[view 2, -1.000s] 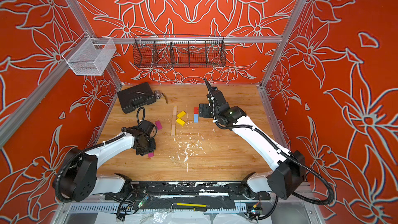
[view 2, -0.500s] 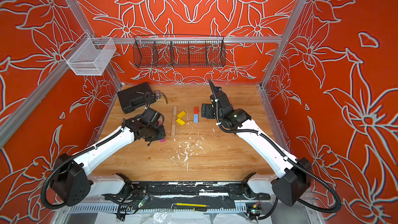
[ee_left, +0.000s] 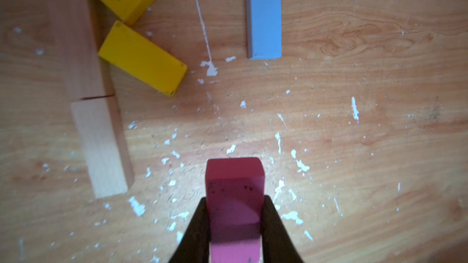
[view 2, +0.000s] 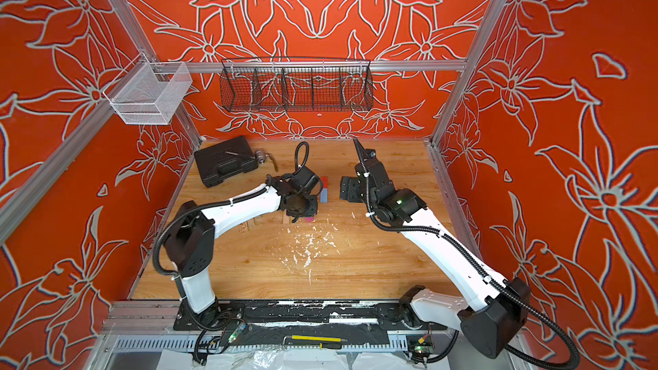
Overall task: Assemble the letter k with building blocks
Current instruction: Assemble the building block at the center of the board.
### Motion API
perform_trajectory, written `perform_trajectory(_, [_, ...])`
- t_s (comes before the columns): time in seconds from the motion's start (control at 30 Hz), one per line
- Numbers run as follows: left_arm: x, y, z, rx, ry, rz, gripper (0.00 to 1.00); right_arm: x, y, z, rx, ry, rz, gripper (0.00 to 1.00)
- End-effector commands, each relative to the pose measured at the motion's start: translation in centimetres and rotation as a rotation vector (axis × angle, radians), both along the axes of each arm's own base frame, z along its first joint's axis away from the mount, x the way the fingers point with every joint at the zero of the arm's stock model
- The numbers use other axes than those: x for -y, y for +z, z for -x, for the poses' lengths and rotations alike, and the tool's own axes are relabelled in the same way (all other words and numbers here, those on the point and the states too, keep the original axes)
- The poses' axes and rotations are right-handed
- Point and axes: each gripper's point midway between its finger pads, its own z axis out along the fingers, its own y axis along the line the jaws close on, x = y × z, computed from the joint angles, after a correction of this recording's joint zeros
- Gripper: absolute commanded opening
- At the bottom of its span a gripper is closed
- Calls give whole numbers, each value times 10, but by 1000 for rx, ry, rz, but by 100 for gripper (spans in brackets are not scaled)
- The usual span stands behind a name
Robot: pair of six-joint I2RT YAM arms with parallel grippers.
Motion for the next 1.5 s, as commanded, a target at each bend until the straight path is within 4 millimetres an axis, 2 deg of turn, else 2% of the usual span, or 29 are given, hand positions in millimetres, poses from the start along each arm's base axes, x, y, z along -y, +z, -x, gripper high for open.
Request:
perform_trajectory(0.0, [12, -16, -8, -12, 6, -35, 18, 12, -3, 4, -8, -50, 7, 88])
perform_trajectory(0.2, [33, -41, -24, -39, 6, -50, 18, 15, -6, 7, -13, -59, 0, 88])
perform_trajectory(0.43, [36, -62, -34, -57, 5, -105, 19, 18, -6, 12, -9, -69, -11, 88])
perform_trajectory(0.63, [35, -66, -35, -59, 15, -114, 27, 20, -4, 13, -1, -74, -16, 88])
perform_trajectory(0.8, [35, -64, -35, -61, 21, -112, 29, 21, -4, 15, 0, -74, -16, 88])
perform_trajectory(1.03, [38, -50, -35, -48, 21, -88, 32, 24, -4, 17, 4, -85, -17, 88])
perform_trajectory(1.17, [41, -37, -36, -29, 19, -61, 43, 24, -5, 18, -2, -85, -24, 89])
perform_trajectory(1.23, [41, -29, -36, -19, 17, -52, 43, 24, -4, 18, -2, -86, -31, 89])
perform_trajectory(1.33, [42, -12, -35, 6, 15, -20, 44, 25, -3, 19, 2, -91, -34, 89])
perform_trajectory(1.47, [36, 30, -31, 92, 23, 49, 44, 25, -3, 19, -1, -102, -45, 89])
